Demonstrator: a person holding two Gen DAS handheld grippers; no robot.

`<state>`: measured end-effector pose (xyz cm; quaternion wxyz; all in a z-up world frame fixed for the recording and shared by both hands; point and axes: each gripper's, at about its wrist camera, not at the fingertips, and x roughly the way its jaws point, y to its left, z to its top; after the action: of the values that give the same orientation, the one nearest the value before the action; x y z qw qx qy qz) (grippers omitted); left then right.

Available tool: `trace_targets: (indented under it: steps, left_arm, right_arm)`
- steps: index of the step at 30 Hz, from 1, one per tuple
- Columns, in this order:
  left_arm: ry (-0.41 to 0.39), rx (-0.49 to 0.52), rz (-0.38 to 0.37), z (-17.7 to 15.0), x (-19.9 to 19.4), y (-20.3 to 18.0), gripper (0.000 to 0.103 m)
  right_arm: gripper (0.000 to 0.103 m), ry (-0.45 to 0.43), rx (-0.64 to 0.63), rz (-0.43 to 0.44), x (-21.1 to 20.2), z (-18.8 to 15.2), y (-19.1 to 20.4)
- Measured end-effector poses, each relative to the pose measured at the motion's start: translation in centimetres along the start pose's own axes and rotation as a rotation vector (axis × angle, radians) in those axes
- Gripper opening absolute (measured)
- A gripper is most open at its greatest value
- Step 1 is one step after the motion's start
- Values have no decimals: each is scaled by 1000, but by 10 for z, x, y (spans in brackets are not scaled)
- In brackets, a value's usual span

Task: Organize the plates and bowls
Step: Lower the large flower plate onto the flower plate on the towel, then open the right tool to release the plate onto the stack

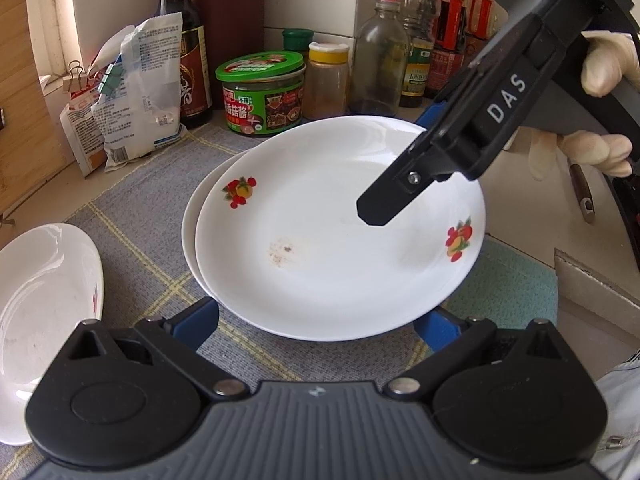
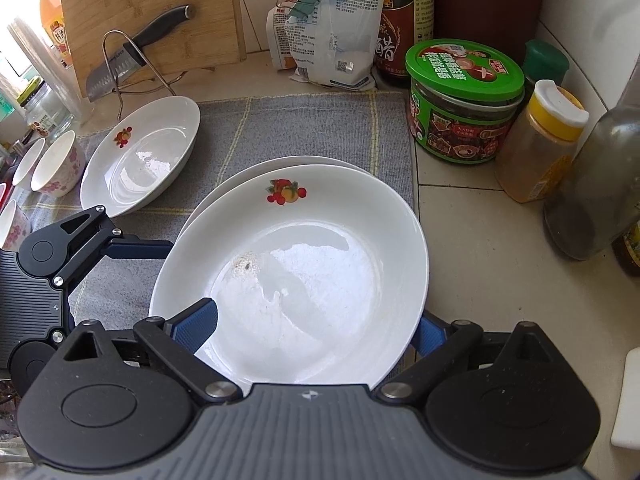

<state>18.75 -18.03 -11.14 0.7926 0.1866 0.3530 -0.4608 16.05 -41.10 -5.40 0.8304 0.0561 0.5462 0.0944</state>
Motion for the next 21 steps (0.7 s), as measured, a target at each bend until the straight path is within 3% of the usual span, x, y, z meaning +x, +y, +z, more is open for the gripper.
trace_targets:
  steps: [11,21]
  left_arm:
    - [-3,29,2,-1,-2,-4,102]
    - [-16,33,4,-1,-6,-5,102]
  right_arm:
    - [100,31,6,-60,1,-6,4]
    - [103,15,-6,-39,-6,-9,5]
